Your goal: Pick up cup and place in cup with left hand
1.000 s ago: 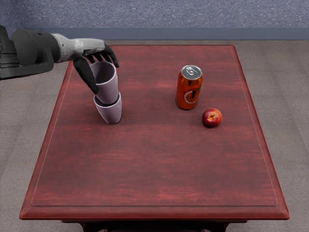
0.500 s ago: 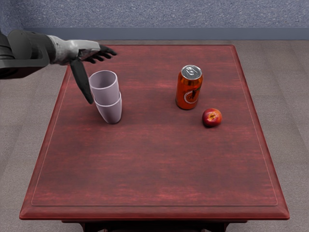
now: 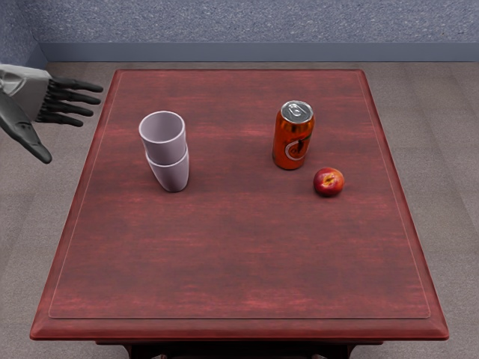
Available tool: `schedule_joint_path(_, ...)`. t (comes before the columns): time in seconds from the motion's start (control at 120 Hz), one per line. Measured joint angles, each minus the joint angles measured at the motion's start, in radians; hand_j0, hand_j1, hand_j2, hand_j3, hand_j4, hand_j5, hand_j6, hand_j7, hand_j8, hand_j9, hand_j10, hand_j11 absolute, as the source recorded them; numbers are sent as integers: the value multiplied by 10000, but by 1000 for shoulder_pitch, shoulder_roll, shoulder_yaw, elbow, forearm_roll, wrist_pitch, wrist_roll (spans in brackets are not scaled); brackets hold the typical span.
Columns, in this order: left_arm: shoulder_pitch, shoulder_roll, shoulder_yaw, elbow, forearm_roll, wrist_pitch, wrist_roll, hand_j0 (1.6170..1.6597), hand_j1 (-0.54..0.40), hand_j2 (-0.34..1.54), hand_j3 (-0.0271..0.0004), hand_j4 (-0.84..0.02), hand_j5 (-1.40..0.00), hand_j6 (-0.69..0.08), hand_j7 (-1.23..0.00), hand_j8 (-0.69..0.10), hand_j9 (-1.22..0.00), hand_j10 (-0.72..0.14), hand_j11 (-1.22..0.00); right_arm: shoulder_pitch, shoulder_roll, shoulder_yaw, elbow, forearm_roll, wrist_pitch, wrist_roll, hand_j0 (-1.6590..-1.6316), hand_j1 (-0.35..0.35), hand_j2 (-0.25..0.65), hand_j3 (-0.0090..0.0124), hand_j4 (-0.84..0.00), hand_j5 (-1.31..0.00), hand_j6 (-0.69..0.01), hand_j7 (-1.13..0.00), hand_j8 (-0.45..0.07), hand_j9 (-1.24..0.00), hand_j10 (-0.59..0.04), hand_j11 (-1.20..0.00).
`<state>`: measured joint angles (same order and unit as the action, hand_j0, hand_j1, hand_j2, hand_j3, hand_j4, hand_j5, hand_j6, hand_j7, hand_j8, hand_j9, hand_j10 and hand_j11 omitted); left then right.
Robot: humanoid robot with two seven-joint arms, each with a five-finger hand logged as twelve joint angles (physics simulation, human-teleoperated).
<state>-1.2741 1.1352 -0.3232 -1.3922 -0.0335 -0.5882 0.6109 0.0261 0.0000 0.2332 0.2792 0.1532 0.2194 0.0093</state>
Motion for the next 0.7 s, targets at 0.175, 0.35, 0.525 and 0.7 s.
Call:
schedule_joint_path(0.175, 74, -16, 1, 30, -149, -19, 0, 16581, 3386, 10, 0, -104, -117, -106, -116, -105, -115, -104, -114, 0, 0, 0, 0, 0, 0, 0, -16581, -3489, -2, 0, 0, 1, 8, 0, 5, 1, 4, 0)
schedule_joint_path(0.35, 125, -9, 2, 34, -192, -23, 0, 16581, 3420, -3, 0, -59, -73, -59, -72, -60, -72, -62, -71, 0, 0, 0, 0, 0, 0, 0, -16581, -3489, -2, 0, 0, 1, 9, 0, 7, 1, 4, 1)
schedule_joint_path(0.525, 126, 3, 1, 54, -201, -24, 0, 16581, 3434, -8, 0, -39, -54, -38, -54, -40, -54, -42, -53, 0, 0, 0, 0, 0, 0, 0, -16581, -3489, -2, 0, 0, 1, 9, 0, 7, 1, 5, 1)
schedule_joint_path(0.7, 131, 18, 0, 95, -203, -24, 0, 16581, 3440, -11, 0, -29, -46, -27, -46, -29, -46, -33, -46, 0, 0, 0, 0, 0, 0, 0, -16581, -3489, -2, 0, 0, 1, 9, 0, 7, 1, 5, 1)
